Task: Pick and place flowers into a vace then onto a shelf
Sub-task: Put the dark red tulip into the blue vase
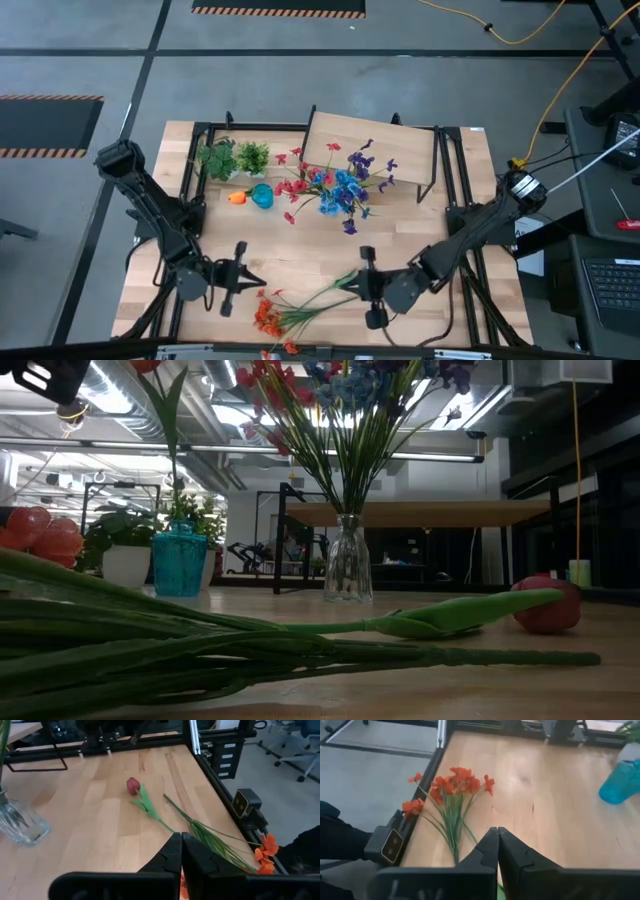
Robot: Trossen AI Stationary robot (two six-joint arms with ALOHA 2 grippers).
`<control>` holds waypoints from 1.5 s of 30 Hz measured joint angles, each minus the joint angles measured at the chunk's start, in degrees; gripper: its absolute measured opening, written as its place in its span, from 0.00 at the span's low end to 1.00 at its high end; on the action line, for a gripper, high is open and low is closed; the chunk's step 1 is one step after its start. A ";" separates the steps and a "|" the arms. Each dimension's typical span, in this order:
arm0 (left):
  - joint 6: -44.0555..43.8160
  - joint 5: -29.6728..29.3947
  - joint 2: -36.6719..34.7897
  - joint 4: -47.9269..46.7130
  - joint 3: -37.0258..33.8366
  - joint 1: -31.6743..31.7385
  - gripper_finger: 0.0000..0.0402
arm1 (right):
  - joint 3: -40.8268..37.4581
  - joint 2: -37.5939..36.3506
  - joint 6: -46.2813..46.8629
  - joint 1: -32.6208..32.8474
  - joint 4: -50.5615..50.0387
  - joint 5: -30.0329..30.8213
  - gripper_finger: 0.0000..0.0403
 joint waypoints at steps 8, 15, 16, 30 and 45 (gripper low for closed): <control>-0.09 -0.14 0.03 -0.09 0.00 1.05 0.01 | 7.14 7.67 -3.00 -2.48 -6.84 -4.54 0.09; 0.75 0.17 0.03 -0.11 0.00 1.09 0.01 | 10.33 11.72 -2.24 -5.95 -11.26 -12.59 0.24; 0.79 0.22 0.03 -0.11 0.00 1.09 0.02 | 10.66 12.26 -2.11 -6.22 -12.14 -12.99 0.26; 3.74 -0.34 0.03 -0.07 0.00 1.90 0.04 | 10.81 19.64 1.09 -8.22 -14.83 -17.11 0.35; 3.73 -0.14 0.03 -0.29 -0.02 2.53 0.05 | 10.79 24.16 0.18 -8.50 -9.79 -17.09 0.35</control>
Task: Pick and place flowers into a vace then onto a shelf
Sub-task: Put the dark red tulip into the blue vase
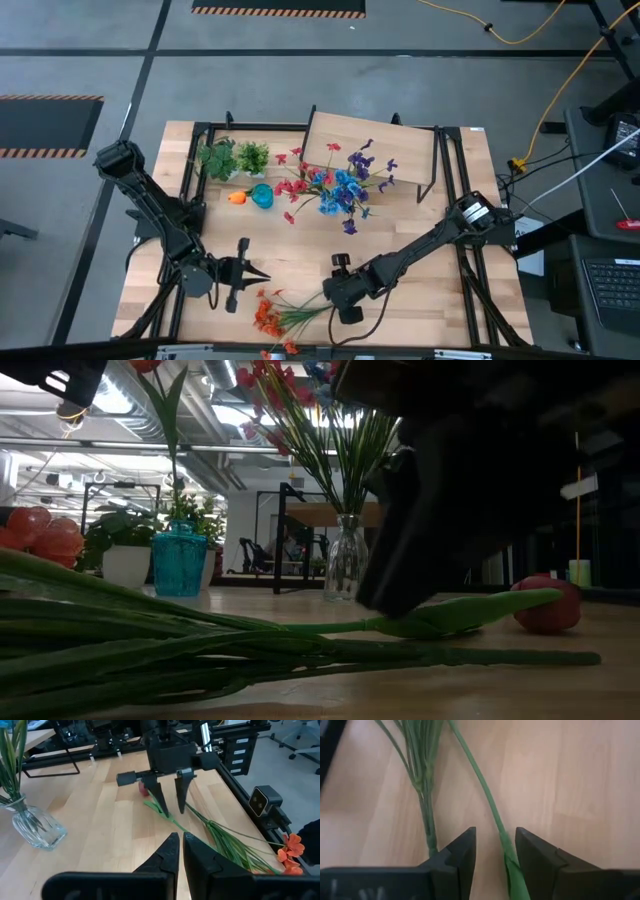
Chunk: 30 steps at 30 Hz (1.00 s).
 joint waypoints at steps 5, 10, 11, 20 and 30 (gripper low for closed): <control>-0.04 0.00 -0.02 -0.02 0.00 0.00 0.05 | 0.03 2.25 -2.35 -0.29 0.77 0.02 0.35; -0.04 0.00 -0.02 -0.04 0.00 0.00 0.05 | 0.24 2.71 -0.88 -0.96 -0.68 -0.28 0.35; -0.02 0.00 -0.02 -0.04 0.00 0.00 0.05 | 0.24 2.61 -0.88 -1.03 -0.78 -0.46 0.35; -0.02 0.00 -0.02 -0.23 0.00 0.00 0.05 | 1.44 2.36 -3.46 -1.11 -5.17 -0.22 0.24; 0.92 0.00 -0.02 -0.23 -0.02 0.00 0.05 | 5.86 2.16 -4.10 -1.22 -12.27 -0.68 0.04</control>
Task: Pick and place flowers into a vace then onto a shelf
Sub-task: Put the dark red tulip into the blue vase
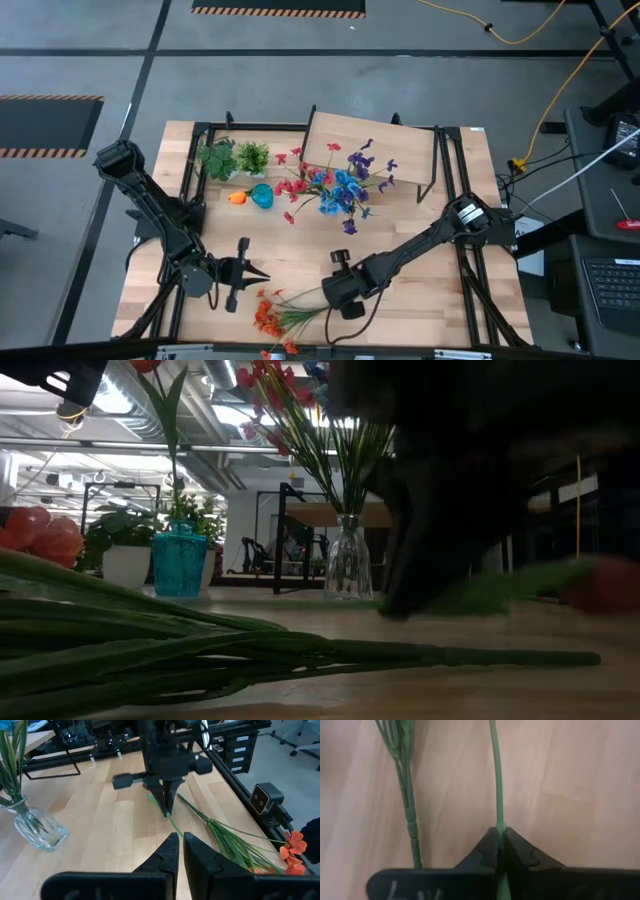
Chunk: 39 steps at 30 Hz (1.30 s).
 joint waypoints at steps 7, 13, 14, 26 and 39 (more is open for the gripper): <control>0.02 -2.84 -0.02 0.42 -0.02 0.24 0.05 | 8.51 -0.84 -3.58 0.04 -16.01 2.72 0.02; 0.02 -4.55 -0.02 0.86 -0.02 1.49 0.06 | 16.73 -0.84 -7.70 0.27 -25.97 5.68 0.01; 0.02 -4.67 -0.02 1.41 -0.02 1.97 0.06 | 17.91 -0.84 -8.83 0.34 -27.38 6.25 0.01; 2.71 -3.99 -0.04 8.26 -0.02 8.64 0.06 | 29.01 -0.95 -14.92 0.63 -41.22 14.90 0.00; 6.12 9.35 -0.04 14.13 -0.02 16.34 0.34 | 29.20 -0.95 -18.31 0.66 -45.50 17.81 0.00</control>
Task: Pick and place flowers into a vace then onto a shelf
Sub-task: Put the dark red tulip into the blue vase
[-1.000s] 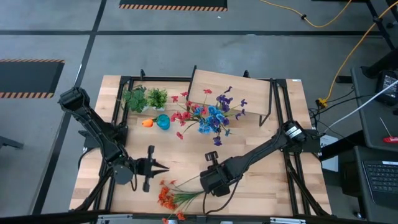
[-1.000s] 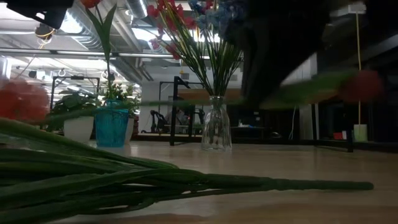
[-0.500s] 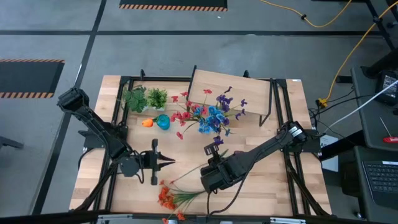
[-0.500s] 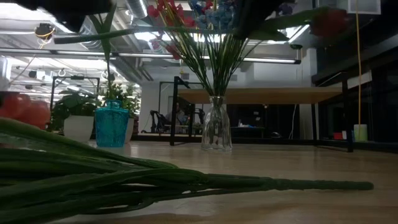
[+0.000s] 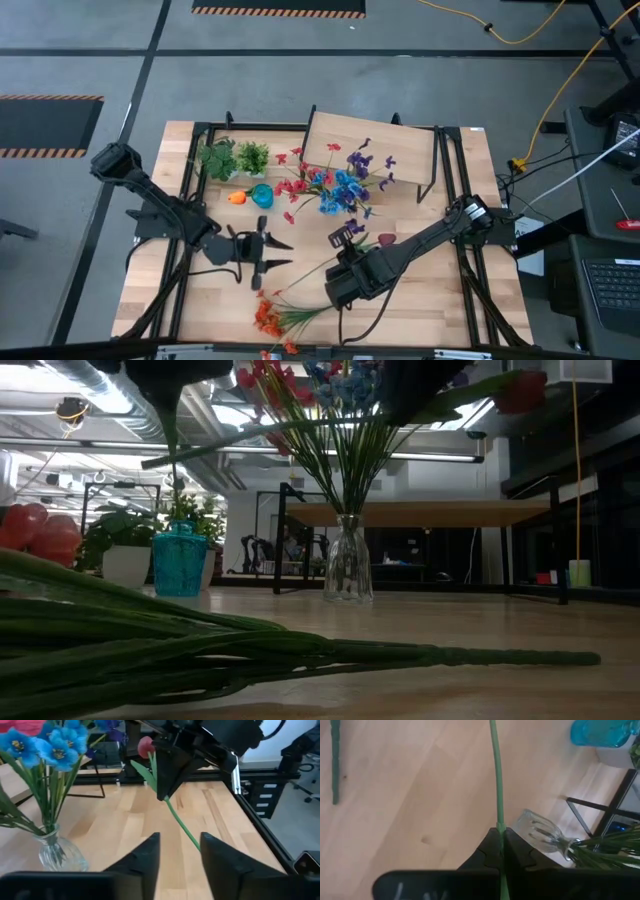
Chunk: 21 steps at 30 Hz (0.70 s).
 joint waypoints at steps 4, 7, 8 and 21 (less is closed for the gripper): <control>-1.06 -2.99 0.02 2.71 0.00 0.53 0.47 | 0.00 0.00 -0.76 0.01 -0.41 0.83 0.00; -1.71 -3.94 0.02 5.48 0.02 0.54 0.53 | 0.00 0.00 -2.38 0.49 -0.41 4.15 0.00; -1.68 -2.91 0.02 6.34 0.02 0.53 0.54 | 0.00 0.00 -2.88 0.67 -0.41 5.18 0.00; -7.28 7.37 4.00 -6.44 11.45 4.94 0.56 | 4.47 0.00 -8.57 1.43 0.58 6.47 0.00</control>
